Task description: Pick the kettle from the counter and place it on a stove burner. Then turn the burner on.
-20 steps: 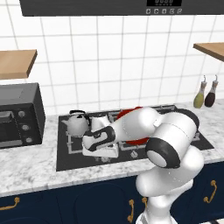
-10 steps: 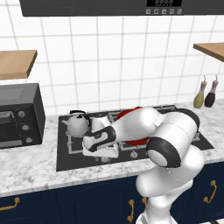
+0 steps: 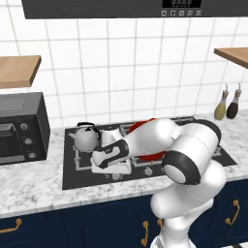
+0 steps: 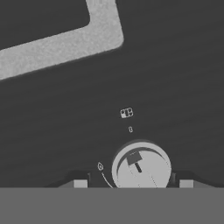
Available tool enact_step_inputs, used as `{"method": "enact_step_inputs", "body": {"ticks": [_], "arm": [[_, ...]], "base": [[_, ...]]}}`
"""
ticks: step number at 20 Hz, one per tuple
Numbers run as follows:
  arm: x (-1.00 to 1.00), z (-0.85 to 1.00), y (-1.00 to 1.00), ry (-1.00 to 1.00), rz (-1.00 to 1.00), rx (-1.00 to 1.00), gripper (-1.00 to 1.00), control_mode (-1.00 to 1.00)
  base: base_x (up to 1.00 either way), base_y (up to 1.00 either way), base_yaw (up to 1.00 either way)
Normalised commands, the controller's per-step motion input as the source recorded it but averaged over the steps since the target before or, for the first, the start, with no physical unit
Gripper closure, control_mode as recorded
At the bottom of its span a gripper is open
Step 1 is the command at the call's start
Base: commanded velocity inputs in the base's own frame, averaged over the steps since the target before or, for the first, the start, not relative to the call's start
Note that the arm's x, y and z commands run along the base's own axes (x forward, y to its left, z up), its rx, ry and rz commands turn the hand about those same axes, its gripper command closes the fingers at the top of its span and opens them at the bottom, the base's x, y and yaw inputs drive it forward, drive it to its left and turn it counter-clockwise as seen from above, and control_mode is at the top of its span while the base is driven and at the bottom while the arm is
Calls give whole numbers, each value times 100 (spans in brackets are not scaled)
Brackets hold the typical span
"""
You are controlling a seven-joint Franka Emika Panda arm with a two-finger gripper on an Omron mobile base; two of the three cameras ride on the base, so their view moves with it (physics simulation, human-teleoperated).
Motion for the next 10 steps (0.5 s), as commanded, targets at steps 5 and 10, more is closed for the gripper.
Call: {"method": "enact_step_inputs", "body": {"ticks": [5, 10], "arm": [[6, -36, 0, 0, 28, 0, 100, -100], [4, -40, 0, 0, 30, 0, 100, -100]], "base": [[0, 0, 0], [0, 0, 0]]}}
